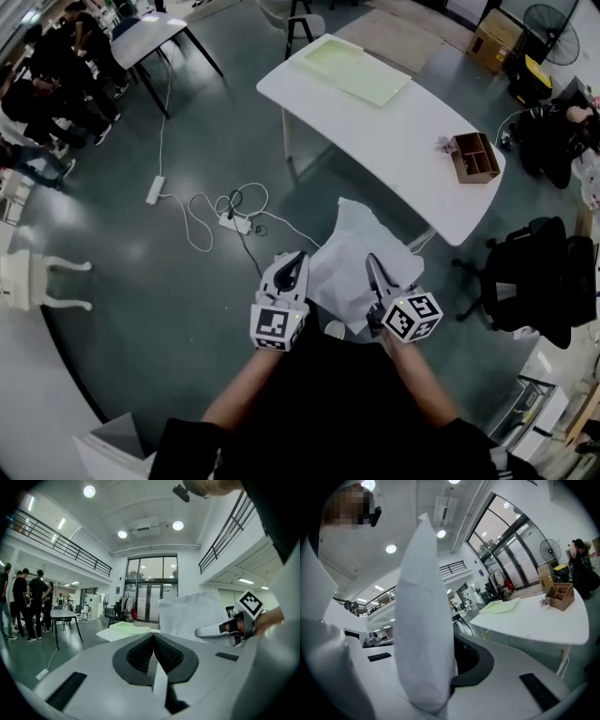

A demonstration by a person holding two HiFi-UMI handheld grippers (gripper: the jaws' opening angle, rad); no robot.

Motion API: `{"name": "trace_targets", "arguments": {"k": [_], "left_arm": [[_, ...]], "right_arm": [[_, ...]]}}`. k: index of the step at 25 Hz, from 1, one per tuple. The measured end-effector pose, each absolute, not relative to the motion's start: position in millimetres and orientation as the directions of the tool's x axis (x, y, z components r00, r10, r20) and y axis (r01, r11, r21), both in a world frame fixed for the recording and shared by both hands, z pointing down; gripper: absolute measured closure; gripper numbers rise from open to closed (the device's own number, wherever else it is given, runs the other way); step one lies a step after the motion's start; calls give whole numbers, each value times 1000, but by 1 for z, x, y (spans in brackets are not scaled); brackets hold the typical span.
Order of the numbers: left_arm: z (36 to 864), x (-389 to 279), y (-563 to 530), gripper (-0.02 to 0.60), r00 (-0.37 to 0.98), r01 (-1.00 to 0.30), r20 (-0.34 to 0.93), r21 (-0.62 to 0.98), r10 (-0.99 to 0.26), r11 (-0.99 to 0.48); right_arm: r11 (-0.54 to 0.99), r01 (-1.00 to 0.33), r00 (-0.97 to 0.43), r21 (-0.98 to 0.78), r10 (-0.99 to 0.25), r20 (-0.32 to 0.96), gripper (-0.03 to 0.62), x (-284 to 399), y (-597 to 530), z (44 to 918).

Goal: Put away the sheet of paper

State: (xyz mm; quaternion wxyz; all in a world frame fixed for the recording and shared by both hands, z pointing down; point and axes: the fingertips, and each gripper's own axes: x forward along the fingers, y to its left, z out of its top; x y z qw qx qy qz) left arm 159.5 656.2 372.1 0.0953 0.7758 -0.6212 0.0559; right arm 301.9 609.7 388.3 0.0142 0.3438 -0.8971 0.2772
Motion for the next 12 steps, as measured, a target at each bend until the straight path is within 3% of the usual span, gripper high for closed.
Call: {"name": "trace_targets", "arguments": {"k": [5, 12], "left_arm": [[382, 134, 612, 577, 257, -966, 212, 90, -943, -243], [387, 72, 541, 577, 255, -967, 201, 80, -946, -244]], "right_arm": [[569, -669, -723, -478, -646, 245, 595, 294, 560, 396], [575, -679, -725, -456, -621, 297, 595, 232, 488, 407]]}}
